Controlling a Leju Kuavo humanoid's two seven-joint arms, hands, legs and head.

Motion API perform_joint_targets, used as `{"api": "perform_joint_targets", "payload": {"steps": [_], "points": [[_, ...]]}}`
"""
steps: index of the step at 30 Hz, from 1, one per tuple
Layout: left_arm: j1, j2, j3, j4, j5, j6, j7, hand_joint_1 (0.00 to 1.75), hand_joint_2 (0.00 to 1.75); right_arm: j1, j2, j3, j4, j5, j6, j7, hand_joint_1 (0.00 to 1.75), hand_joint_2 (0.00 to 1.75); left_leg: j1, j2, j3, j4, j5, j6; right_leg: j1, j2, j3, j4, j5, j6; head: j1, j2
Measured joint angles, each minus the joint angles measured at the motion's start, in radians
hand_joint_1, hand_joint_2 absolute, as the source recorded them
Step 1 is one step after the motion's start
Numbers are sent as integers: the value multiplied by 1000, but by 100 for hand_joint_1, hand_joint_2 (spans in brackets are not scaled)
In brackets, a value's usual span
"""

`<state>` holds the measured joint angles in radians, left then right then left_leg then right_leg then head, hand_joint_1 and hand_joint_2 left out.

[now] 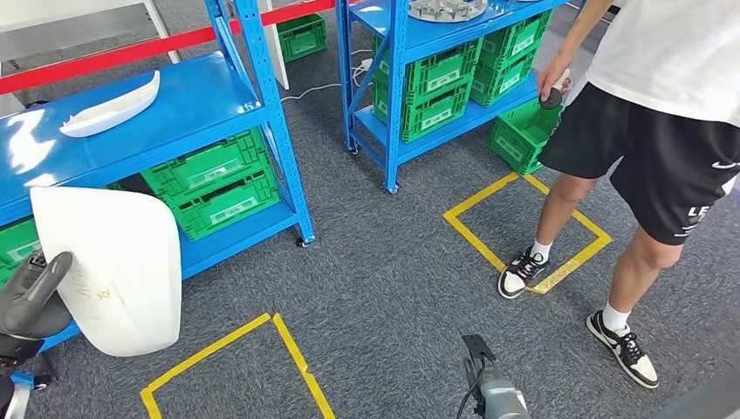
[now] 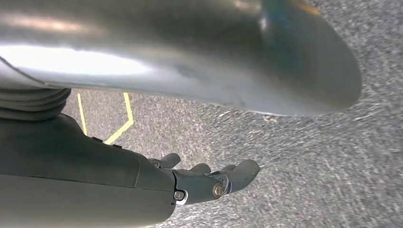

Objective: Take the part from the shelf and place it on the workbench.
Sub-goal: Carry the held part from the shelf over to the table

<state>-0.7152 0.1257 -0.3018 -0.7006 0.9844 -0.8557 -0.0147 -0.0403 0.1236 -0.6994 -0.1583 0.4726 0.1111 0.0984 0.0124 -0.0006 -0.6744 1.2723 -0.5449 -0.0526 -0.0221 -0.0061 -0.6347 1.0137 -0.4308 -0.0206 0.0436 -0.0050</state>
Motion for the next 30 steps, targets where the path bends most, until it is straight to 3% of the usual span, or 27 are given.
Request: {"api": "perform_joint_targets", "payload": {"steps": [1, 3, 4, 5, 7, 8, 9, 11, 12, 13, 14, 16, 17, 19, 20, 22, 23, 24, 27, 28, 29, 30], "points": [[0, -2, 0, -1, -1, -1, -1, 175, 175, 0, 0, 0, 0, 0, 0, 0, 0, 0, 3, 0, 50, -63, 23, -3, -2, 0, -10, 2, 8, 5, 0, 0], [-1, -7, 0, -4, -5, -2, -4, 175, 175, 0, 1, -1, 0, 0, 1, 0, 0, 0, 1, -4, 151, -207, 26, 0, -5, 1, -26, 6, 24, 19, 0, 0], [0, -10, 0, -6, -8, -2, -6, 175, 175, 0, 1, -1, 0, 1, 1, 1, 0, 0, -1, -6, 178, -253, 16, 5, -5, 1, -30, 6, 34, 26, 0, 0], [1, -13, 0, -9, -11, -2, -7, 175, 175, 0, 1, -1, 0, 1, 2, 1, 0, 0, -6, -7, 186, -273, 10, 14, -5, 2, -34, 3, 45, 33, 1, 0], [7, -18, 0, -15, -18, 1, -9, 175, 175, 3, 1, -1, 0, 3, 2, 2, 0, 0, -8, -5, 167, -276, 25, 36, -7, 3, -43, -2, 55, 46, 1, 0], [11, -21, 0, -18, -20, 3, -8, 175, 175, 5, 2, -1, 0, 5, 2, 2, 0, 0, -7, -3, 156, -276, 36, 48, -8, 3, -52, 11, 35, 50, 2, 0], [15, -22, 0, -22, -19, 5, -8, 175, 175, 6, 2, -1, 0, 7, 3, 1, 0, 0, -6, -1, 142, -276, 48, 58, -8, 4, -65, 45, -5, 52, 3, 0], [21, -22, 0, -30, -17, 6, -6, 175, 175, 6, 1, -1, 0, 11, 3, 0, 0, 0, -8, 1, 114, -273, 71, 70, -5, 4, -98, 168, -112, 53, 7, 0], [25, -22, 0, -32, -15, 6, -6, 175, 175, 5, 0, -1, 0, 13, 3, 0, 0, 0, -10, 1, 97, -271, 83, 72, -3, 5, -110, 235, -147, 53, 8, 0], [29, -22, 0, -33, -14, 5, -6, 175, 175, 4, -1, -1, 0, 14, 3, -1, 0, 0, -13, 1, 81, -269, 95, 74, 0, 5, -111, 285, -156, 51, 9, 0], [34, -21, 0, -34, -14, 5, -6, 175, 175, 4, -1, -1, 0, 15, 3, -1, 0, 0, -16, 1, 64, -266, 106, 74, 4, 5, -98, 305, -142, 47, 9, 0], [44, -20, 0, -40, -13, 6, -6, 175, 175, 4, -1, -1, 0, 18, 3, -3, 0, 0, -21, 0, 30, -258, 128, 73, 11, 5, -23, 245, -89, 33, 10, 0], [47, -19, 0, -45, -13, 8, -6, 175, 175, 3, -2, -1, 0, 19, 4, -3, 0, 0, -24, 0, 17, -254, 137, 71, 17, 6, 35, 172, -87, 23, 11, 0], [52, -15, 1, -57, -13, 10, -7, 175, 175, 0, -3, -1, 0, 21, 4, -4, 0, 0, -26, -1, 2, -249, 155, 64, 25, 7, 127, 39, -115, 10, 12, 0], [55, -13, 2, -62, -12, 10, -6, 175, 175, -1, -3, -1, 0, 21, 4, -3, 0, 0, -26, 0, 0, -251, 165, 58, 28, 8, 147, 2, -129, 6, 13, 0], [61, -7, 3, -67, -9, 10, -4, 175, 175, 1, -2, -1, 0, 21, 3, 0, 0, 0, -25, -1, -4, -259, 183, 47, 26, 6, 137, -12, -113, 0, 14, 0], [65, -4, 3, -68, -8, 10, -3, 175, 175, 1, -1, -1, 0, 21, 2, 1, 0, 0, -25, -3, -12, -253, 172, 42, 23, 4, 127, -15, -100, -6, 13, 0], [69, -1, 3, -70, -7, 10, -1, 175, 175, 1, 0, -1, 1, 21, 2, 1, 0, 0, -25, -4, -23, -229, 138, 36, 19, 2, 113, -18, -85, -12, 12, 0], [75, 5, 4, -74, -6, 10, 1, 175, 175, 1, 1, -1, 1, 21, 1, 1, 0, 0, -16, -4, -64, -49, -15, 18, 15, -2, 62, -18, -40, -19, 9, 0], [77, 6, 4, -75, -6, 10, 1, 175, 175, 1, 1, -1, 1, 21, 1, 1, 0, 0, -13, -4, -66, 10, -33, 13, 15, -2, 44, -17, -26, -18, 9, 0], [80, 6, 4, -75, -6, 10, 1, 175, 175, 1, 1, -1, 1, 21, 1, 1, 0, 0, -11, -4, -58, 44, -24, 11, 15, -3, 26, -14, -12, -16, 9, 0], [82, 7, 4, -76, -6, 10, 1, 175, 175, 1, 1, -1, 1, 21, 1, 1, 0, 0, -9, -4, -33, 43, 3, 10, 14, -4, 7, -12, 1, -14, 9, 0]]}}
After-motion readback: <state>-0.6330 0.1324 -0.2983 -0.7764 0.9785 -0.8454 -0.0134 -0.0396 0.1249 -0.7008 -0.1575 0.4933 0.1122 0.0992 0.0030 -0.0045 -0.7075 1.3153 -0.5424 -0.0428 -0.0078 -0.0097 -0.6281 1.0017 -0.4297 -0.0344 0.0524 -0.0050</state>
